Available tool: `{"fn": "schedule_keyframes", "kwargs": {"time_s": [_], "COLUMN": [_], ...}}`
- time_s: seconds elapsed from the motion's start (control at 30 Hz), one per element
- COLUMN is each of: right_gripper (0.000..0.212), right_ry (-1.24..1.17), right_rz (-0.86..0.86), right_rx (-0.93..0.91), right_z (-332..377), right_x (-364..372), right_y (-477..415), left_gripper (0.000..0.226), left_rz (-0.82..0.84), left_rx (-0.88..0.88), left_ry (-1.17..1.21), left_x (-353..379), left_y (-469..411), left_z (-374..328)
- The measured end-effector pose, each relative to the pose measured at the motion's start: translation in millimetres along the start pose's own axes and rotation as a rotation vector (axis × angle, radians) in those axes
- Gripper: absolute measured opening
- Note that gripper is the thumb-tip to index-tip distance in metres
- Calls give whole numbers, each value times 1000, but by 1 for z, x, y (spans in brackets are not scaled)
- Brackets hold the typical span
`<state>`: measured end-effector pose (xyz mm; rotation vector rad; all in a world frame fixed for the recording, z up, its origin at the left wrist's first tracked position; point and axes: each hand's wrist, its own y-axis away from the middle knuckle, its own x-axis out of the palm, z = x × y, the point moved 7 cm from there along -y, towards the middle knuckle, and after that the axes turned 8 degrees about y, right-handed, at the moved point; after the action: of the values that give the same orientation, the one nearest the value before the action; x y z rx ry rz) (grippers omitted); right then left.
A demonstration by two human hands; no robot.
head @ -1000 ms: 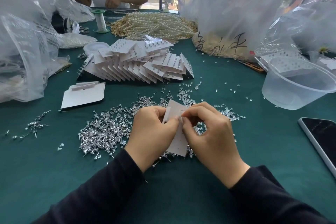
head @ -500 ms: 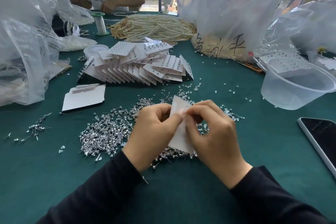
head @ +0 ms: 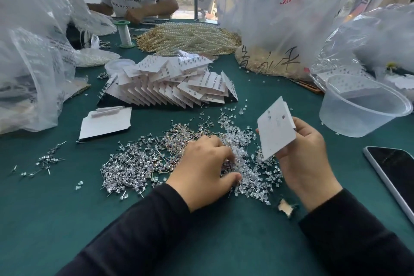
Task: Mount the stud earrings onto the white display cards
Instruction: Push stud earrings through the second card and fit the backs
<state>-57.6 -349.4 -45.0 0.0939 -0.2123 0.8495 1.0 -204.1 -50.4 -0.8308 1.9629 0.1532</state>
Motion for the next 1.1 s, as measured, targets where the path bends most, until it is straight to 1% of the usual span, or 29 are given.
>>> {"fn": "schedule_keyframes", "kwargs": {"time_s": [0.07,0.1,0.23,0.27,0.33,0.4,0.47,0.53,0.57,0.6,0.7,0.77,0.9,1.0,1.1], "right_gripper": [18,17,18,18,18,18,19,19,19,19,20,19,17,19,16], "right_ry": [-38,-47,-64,-67,-61,-57,-61,-59,-54,-52,-55,-61,-98,-153,-207], "right_rz": [19,26,64,73,82,85,86,90,95,102,124,129,158,178,264], "right_rx": [34,45,99,112,127,137,142,146,148,152,164,179,225,260,285], "right_z": [0,0,-2,-3,-3,-3,-3,-3,-3,-3,-5,-6,-11,-14,-14], "right_x": [2,2,6,7,8,8,7,7,7,8,9,9,11,13,22], "right_y": [1,1,4,5,5,6,5,5,5,5,5,5,5,5,10], "left_gripper": [28,28,40,38,27,26,26,32,30,26,11,9,11,6,3], "left_rz": [-34,-54,-81,-85,-127,-168,-108,28,76,89,17,-45,-156,-190,-192], "left_rx": [-2,-5,-2,-9,-34,-72,-107,-150,-161,-157,-114,-86,-87,-147,-206], "left_ry": [13,17,1,-6,11,20,22,16,14,21,38,32,167,335,551], "left_x": [1,0,-1,-2,-9,-20,-23,-17,-13,-11,-13,-17,-33,-41,-40], "left_y": [-1,-1,-2,-3,-6,-7,-8,-7,-6,-5,-4,-3,-3,-2,-1], "left_z": [-2,-3,-6,-5,0,9,18,22,21,19,12,11,13,18,22]}}
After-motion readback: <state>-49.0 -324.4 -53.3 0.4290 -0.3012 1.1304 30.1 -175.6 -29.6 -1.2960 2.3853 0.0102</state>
